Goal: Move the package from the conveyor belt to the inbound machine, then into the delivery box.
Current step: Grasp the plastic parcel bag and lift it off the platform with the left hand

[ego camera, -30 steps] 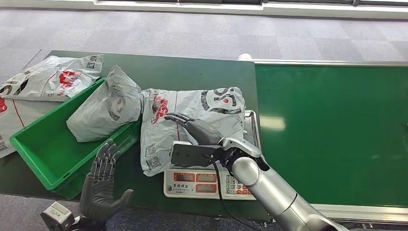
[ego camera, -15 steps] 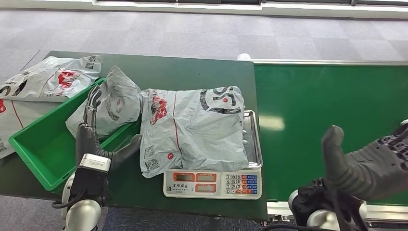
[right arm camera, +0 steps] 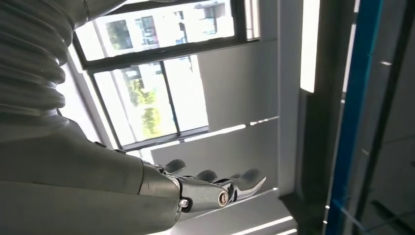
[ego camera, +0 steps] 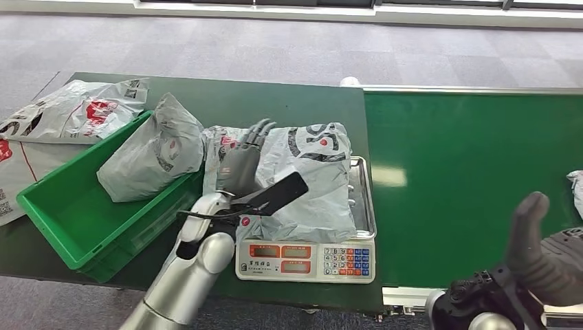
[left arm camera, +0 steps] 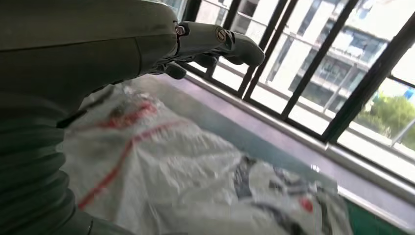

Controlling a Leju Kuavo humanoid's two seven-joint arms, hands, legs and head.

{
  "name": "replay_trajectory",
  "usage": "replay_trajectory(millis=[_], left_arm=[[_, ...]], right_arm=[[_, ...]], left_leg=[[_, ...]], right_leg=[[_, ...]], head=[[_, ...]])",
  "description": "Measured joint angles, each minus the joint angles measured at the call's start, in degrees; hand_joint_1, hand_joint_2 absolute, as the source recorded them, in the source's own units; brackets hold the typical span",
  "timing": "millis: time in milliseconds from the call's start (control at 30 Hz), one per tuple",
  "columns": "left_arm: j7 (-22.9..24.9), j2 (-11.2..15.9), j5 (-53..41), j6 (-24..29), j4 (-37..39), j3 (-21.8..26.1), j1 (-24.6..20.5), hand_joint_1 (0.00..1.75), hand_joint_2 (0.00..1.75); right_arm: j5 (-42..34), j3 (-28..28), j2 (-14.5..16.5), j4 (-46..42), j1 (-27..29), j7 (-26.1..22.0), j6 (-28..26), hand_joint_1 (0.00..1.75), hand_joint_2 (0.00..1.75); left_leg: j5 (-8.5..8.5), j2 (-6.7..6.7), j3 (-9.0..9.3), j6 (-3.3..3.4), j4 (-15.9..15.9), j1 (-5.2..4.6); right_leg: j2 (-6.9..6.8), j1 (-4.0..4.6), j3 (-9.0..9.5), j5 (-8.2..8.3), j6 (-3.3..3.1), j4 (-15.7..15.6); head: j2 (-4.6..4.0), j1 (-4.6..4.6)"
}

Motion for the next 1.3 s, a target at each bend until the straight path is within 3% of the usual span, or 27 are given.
replay_trajectory(millis=[233,500,633,867,1100,1200,1300], left_arm=[[3.0,-5.1,-3.2,-4.9,21.5,-6.8,-5.5,0.0,1.75],[3.5,-6.6,-3.2,-5.3,32.6,-11.4,-10.3,0.0,1.75],[3.9,-6.6,-3.3,-5.9,34.6,-12.3,-11.5,1.75,1.75],[5.0,-6.6,-4.2,-8.4,37.0,-13.2,-12.5,1.75,1.75],[3.3,-6.3,-2.2,-2.6,36.5,-12.5,-12.7,1.75,1.75],[0.0,-5.5,0.1,2.4,32.9,-10.9,-11.7,1.75,1.75],[-1.9,-3.6,1.7,5.8,22.7,-8.5,-10.1,1.75,1.75]], right_arm=[[0.0,0.2,0.0,3.7,0.0,-0.1,0.0,0.0,1.75],[-2.2,0.3,0.0,5.1,0.1,-0.1,0.0,0.0,1.75],[-2.1,0.3,0.0,5.5,0.1,-0.1,0.0,0.0,1.75],[-0.1,0.7,0.1,6.3,0.0,-0.1,0.0,0.0,1.75],[0.9,0.7,0.5,6.5,1.0,-0.1,0.0,0.0,1.75],[1.0,0.6,0.5,6.5,2.1,-0.1,0.0,0.0,1.75],[0.9,0.6,0.5,6.2,4.0,-0.1,0.0,0.0,1.75]], left_leg=[[0.02,0.09,-0.07,0.04,0.0,-0.07],[0.01,0.01,0.04,0.04,-0.1,-0.04],[0.01,0.01,0.14,0.05,-0.1,-0.04],[-0.07,0.01,0.36,0.11,-0.1,-0.04],[0.07,0.01,0.32,0.08,-0.1,-0.04],[0.09,0.0,0.21,0.06,-0.1,-0.04],[0.11,0.0,-0.03,0.04,-0.1,-0.04]], right_leg=[[0.15,-0.05,-0.12,0.02,0.05,0.0],[0.07,-0.03,0.06,-0.07,0.01,0.0],[0.07,-0.03,0.18,-0.07,0.01,0.0],[0.06,-0.03,0.41,-0.13,0.02,0.0],[0.06,-0.03,0.35,-0.03,0.03,0.0],[0.05,-0.03,0.24,-0.03,0.03,0.0],[0.07,-0.03,0.0,-0.02,0.03,0.1]], head=[[0.0,-0.02],[0.0,-0.02],[0.0,-0.02],[0.0,-0.02],[0.0,-0.02],[0.0,-0.02],[0.0,-0.02]])
